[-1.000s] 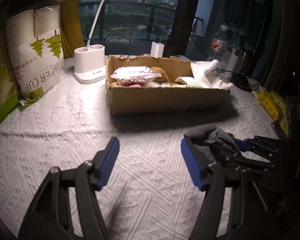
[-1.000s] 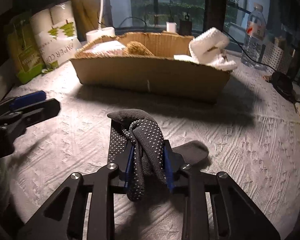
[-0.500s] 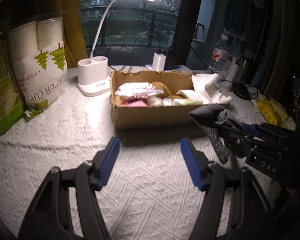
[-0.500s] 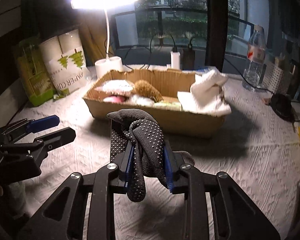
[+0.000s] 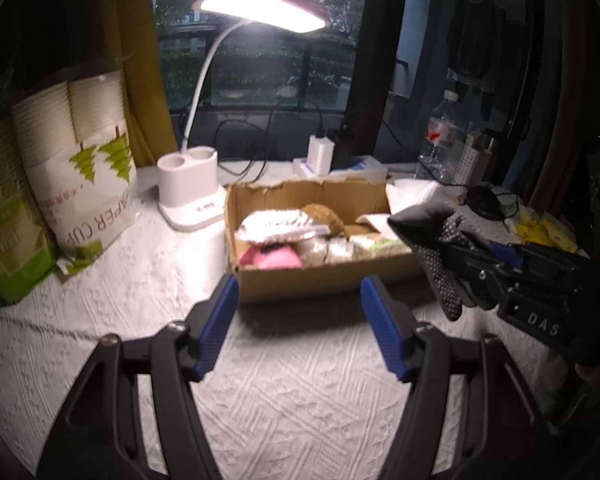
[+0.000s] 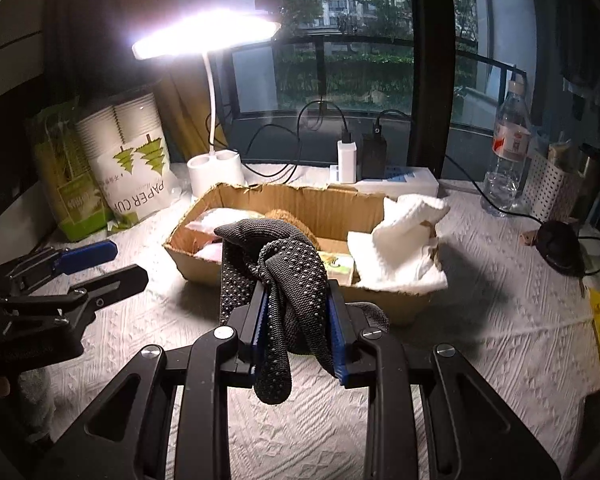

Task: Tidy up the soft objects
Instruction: 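Lift and carry the gray gloves over the box with the right gripper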

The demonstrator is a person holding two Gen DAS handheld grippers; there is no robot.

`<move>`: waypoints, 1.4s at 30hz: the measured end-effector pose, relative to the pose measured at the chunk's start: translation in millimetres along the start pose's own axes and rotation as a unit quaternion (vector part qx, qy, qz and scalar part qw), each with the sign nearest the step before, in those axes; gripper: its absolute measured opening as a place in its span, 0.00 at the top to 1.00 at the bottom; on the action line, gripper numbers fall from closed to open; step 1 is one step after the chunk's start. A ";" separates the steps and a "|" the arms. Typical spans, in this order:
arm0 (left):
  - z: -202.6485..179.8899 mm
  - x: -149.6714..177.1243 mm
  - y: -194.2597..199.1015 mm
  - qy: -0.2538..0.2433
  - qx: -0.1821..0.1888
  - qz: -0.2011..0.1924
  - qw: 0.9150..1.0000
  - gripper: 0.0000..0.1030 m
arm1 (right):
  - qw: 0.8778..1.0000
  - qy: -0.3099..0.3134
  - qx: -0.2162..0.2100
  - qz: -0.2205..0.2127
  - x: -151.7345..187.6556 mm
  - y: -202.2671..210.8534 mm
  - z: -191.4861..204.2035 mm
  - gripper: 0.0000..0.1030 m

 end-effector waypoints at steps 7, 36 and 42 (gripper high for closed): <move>-7.1 -14.8 -1.5 -0.008 0.002 -0.012 1.000 0.36 | 1.000 0.000 0.002 -0.009 -9.1 -1.0 -7.2 0.72; -14.6 -65.6 -23.8 -0.011 0.005 -0.044 0.999 0.27 | 1.000 -0.008 0.017 -0.020 -48.2 -41.2 -45.9 0.72; -13.2 -67.9 -42.3 -0.009 0.001 -0.035 0.999 0.27 | 1.000 -0.010 0.014 -0.011 -48.4 -57.2 -49.6 0.72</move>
Point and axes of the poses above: each gripper's, at about its wrist camera, not at the fingertips, and y roughly against the way its jaws point, z to its left, x to its underside, the point moved 1 cm from there along -y, roughly the way its jaws point, and after that the axes turned 10 degrees about y, right-handed, at the moved point
